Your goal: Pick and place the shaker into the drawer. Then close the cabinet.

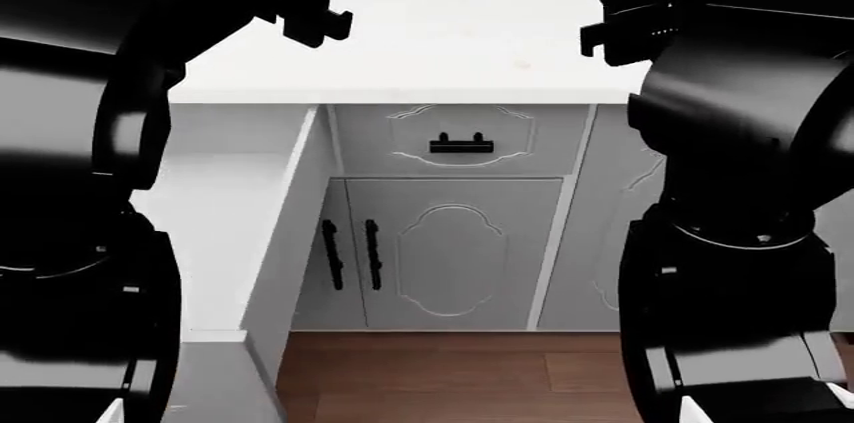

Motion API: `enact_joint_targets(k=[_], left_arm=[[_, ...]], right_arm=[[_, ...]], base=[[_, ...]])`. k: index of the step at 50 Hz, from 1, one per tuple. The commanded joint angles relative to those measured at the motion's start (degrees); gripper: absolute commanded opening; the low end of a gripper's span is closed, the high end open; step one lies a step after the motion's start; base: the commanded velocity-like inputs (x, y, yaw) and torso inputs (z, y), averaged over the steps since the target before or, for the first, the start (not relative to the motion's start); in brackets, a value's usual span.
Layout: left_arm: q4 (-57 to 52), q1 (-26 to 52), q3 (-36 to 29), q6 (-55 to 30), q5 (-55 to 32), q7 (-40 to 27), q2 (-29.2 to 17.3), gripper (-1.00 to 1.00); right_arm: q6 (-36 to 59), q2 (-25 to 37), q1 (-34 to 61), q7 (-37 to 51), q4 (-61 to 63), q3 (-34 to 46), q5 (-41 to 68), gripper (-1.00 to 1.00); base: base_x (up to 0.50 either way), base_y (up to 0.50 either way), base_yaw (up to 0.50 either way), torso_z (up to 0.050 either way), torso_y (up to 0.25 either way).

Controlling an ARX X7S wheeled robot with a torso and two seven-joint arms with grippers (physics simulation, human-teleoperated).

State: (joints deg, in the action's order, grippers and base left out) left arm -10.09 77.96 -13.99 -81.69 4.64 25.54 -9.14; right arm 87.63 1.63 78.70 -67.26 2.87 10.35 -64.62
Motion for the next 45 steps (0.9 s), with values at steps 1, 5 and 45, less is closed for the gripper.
enact_joint_targets(k=[1, 5, 45], left_arm=[[0.07, -0.02, 0.3, 0.07, -0.39, -0.46, 0.12, -1.0], [-0.04, -0.22, 0.31, 0.08, -0.51, -0.49, 0.05, -1.0], [0.47, -0.77, 0.96, 0.63, -1.48, -1.3, -0.11, -1.0]], right_arm=[[-0.13, -0.03, -0.48, 0.21, 0.32, 0.3, 0.17, -1.0], [-0.15, 0.11, -0.6, 0.21, 0.45, 0.31, 0.23, -1.0], [-0.59, 0.21, -1.65, 1.97, 0.9, -0.14, 1.78, -1.0]], base=[[0.0, 0.5, 0.0, 0.0, 0.0], [0.0, 0.5, 0.0, 0.0, 0.0], [0.0, 0.5, 0.0, 0.0, 0.0]])
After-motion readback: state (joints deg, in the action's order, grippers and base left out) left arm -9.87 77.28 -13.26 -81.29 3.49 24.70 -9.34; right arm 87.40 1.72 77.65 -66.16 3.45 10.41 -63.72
